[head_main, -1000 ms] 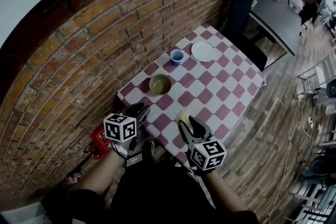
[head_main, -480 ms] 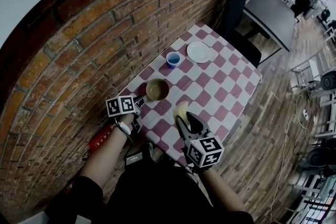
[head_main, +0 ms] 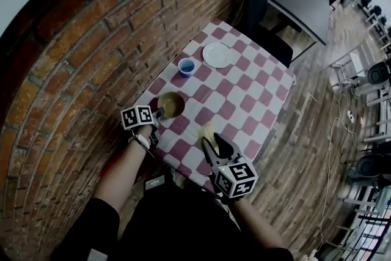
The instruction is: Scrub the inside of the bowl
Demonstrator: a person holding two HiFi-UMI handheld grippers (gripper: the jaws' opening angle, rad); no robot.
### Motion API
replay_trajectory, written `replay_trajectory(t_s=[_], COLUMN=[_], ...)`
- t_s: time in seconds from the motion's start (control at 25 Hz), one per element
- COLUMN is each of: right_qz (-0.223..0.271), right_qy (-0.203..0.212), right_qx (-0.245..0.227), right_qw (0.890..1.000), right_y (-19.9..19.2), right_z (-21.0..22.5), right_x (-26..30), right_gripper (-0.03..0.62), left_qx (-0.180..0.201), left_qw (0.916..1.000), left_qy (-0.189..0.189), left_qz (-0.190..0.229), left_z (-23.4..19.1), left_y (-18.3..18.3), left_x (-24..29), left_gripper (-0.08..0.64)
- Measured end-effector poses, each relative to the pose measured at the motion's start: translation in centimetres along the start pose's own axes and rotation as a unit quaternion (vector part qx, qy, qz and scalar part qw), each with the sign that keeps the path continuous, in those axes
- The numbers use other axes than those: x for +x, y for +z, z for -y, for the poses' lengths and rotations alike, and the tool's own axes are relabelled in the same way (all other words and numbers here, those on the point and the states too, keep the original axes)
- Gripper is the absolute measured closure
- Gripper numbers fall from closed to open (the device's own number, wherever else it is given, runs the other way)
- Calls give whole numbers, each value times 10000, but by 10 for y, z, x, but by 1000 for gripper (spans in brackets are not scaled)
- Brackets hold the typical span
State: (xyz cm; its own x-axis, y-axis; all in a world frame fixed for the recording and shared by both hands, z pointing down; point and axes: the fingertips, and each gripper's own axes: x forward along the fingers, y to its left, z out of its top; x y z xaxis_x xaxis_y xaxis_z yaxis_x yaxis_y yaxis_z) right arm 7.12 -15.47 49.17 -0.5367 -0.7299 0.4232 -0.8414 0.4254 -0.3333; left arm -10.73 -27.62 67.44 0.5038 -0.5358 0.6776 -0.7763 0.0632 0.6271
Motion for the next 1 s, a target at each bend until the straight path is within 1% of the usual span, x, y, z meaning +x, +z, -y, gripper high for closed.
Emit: replay_trajectory(t_s=[0.2, 0.36, 0.56, 0.76, 0.92, 1.0], right_qz=[38, -1, -37, -93, -111, -120], right_qy=[-118, -179, -245, -183, -70, -10], right_qx=[216, 227, 189, 187, 122, 74], right_qw=[9997, 9996, 9995, 9996, 9998, 9999], right_y=[-3, -8, -13, -16, -15, -14], right_z=[6, 8, 15, 12, 4, -1], right_x=[-6, -9, -12, -11, -5, -3], right_gripper=[437, 437, 437, 437, 437, 437], left_qx=[118, 318, 428, 623, 767, 876], left_qw=[9998, 9988, 9984, 9979, 9968, 9956], left_qy=[52, 263, 272, 95, -200, -274], left_qz=[-127, -280, -241, -131, 114, 192], left_z=[0, -3, 0, 15, 43, 56], left_y=[-4, -7, -8, -12, -10, -11], left_x=[10, 10, 7, -7, -26, -37], left_gripper=[444, 513, 528, 532, 532, 532])
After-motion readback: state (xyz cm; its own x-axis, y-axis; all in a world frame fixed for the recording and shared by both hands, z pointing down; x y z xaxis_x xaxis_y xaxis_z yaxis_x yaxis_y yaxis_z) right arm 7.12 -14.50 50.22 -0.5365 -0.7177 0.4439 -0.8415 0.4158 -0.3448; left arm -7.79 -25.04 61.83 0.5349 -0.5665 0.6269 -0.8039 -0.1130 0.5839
